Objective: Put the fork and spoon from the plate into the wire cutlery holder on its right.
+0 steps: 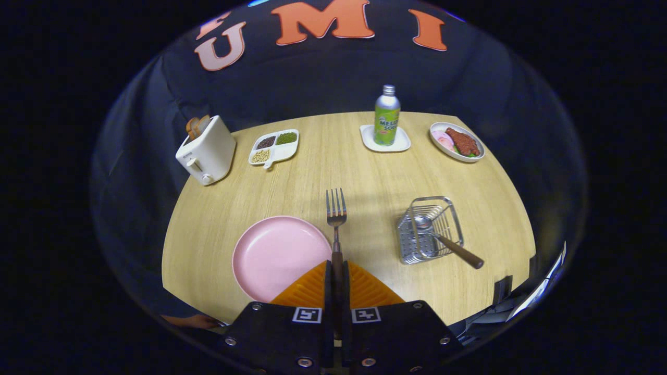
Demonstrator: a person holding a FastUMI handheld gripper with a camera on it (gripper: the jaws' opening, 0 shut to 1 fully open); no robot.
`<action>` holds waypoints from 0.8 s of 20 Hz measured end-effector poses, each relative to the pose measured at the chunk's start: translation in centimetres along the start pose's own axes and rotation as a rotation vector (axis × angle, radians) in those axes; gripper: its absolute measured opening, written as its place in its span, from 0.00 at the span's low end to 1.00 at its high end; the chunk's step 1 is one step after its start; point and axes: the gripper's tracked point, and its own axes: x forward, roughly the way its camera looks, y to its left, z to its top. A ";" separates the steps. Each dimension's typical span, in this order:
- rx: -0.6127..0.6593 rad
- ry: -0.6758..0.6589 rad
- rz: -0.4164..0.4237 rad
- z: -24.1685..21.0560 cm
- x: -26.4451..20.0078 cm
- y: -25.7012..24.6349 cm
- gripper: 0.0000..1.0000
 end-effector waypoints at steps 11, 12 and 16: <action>0.031 0.084 -0.097 0.0 -1.7 -9.1 0.07; 0.034 0.102 -0.098 -0.2 -1.5 -9.3 0.07; 0.039 0.155 -0.090 -1.2 -0.5 -9.7 0.07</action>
